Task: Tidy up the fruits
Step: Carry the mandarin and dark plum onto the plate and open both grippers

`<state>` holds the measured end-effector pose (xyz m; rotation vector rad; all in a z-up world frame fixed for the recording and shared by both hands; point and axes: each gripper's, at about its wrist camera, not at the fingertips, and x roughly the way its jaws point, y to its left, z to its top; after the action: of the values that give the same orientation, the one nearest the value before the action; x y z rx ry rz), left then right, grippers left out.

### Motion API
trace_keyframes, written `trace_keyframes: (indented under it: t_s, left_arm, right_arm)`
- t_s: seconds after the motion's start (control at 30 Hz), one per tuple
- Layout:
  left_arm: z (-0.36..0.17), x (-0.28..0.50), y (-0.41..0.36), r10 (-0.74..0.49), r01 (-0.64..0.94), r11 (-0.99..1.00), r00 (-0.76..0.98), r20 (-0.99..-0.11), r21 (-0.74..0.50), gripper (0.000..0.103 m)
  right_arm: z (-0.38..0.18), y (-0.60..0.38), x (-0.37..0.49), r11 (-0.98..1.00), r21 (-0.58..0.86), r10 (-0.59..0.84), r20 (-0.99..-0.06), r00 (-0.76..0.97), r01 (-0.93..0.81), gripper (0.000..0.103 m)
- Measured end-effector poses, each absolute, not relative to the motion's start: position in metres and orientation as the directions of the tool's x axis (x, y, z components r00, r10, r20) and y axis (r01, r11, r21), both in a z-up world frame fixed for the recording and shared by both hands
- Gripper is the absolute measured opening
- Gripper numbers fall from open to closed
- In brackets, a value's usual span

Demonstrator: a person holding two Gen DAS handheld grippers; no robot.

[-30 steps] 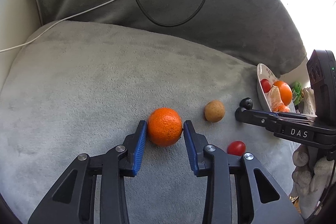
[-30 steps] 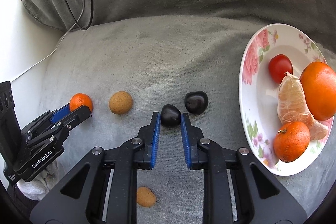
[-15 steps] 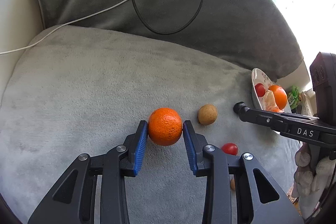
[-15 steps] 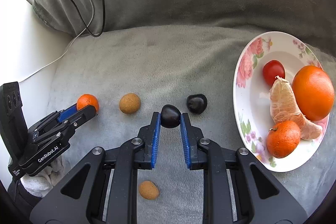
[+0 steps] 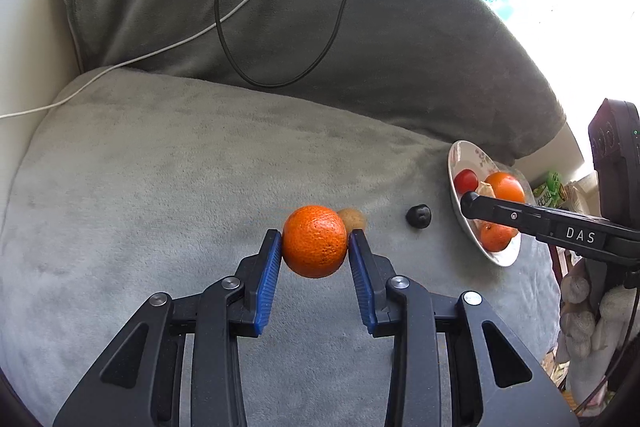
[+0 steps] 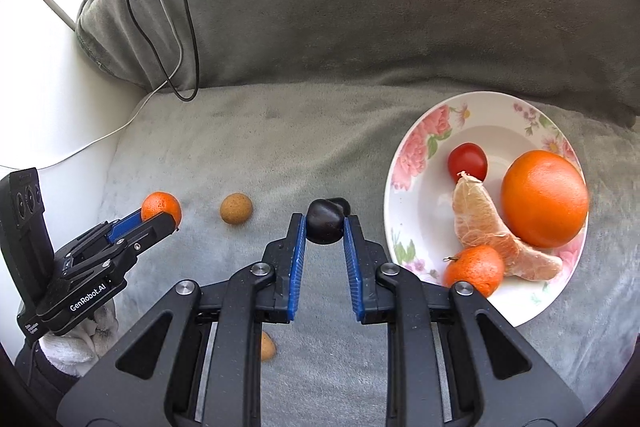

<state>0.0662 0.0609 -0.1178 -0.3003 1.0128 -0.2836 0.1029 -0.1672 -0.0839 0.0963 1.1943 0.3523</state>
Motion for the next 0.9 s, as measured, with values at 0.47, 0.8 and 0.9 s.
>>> trace_keyframes:
  t_s: [0.47, 0.8, 0.9]
  left_arm:
    - [-0.105, 0.063, 0.004, -0.388, 0.118, 0.916, 0.500, -0.774, -0.383, 0.033]
    - [-0.101, 0.066, -0.048, -0.400, 0.184, 0.916, 0.483, -0.778, -0.357, 0.033]
    - [-0.100, 0.069, -0.061, -0.401, 0.206, 0.916, 0.477, -0.783, -0.344, 0.033]
  right_arm:
    - [-0.068, -0.226, 0.112, 0.945, 0.242, 0.308, -0.886, 0.347, -0.222, 0.020]
    - [-0.062, -0.262, 0.128, 0.946, 0.237, 0.307, -0.878, 0.368, -0.223, 0.020]
    - [-0.064, -0.267, 0.134, 0.945, 0.232, 0.307, -0.874, 0.377, -0.231, 0.020]
